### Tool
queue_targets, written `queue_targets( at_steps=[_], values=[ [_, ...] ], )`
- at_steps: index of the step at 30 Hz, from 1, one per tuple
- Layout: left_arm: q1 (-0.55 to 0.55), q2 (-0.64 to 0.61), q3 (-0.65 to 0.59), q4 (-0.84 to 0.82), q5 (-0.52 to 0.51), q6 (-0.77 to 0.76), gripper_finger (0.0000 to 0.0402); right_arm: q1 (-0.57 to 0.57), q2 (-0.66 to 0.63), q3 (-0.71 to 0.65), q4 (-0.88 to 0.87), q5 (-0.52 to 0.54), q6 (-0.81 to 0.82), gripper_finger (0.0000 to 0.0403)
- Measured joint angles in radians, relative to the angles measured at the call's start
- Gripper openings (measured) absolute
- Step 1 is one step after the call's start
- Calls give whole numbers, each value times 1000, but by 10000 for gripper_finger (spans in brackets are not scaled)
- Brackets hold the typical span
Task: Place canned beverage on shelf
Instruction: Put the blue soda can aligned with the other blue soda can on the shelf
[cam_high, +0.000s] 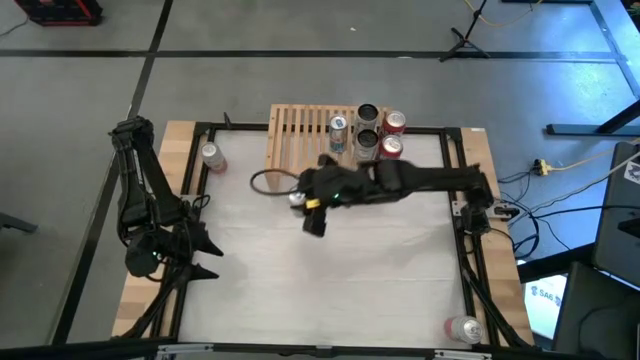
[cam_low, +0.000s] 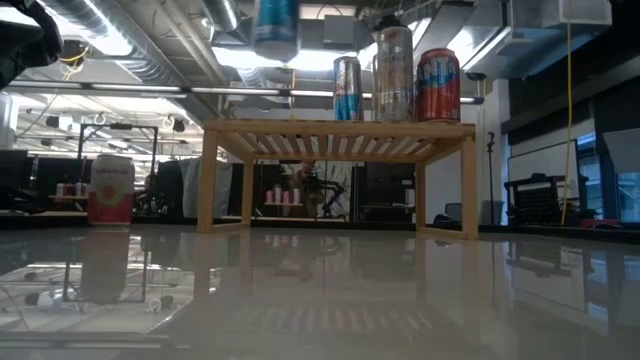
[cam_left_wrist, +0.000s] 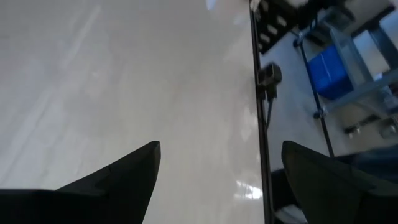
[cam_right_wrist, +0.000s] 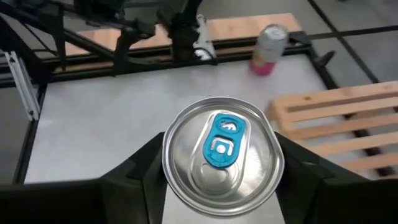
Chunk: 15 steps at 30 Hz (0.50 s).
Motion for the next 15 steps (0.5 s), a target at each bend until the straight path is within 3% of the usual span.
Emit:
queue_targets(
  at_steps=[9, 15],
  values=[
    [78, 0, 0, 48, -122, 1, 324, -141, -139, 0, -150, -84, -147, 206],
    [157, 0, 0, 63, -124, 0, 324, -257, -163, 2, -155, -250, -293, 206]
  ],
)
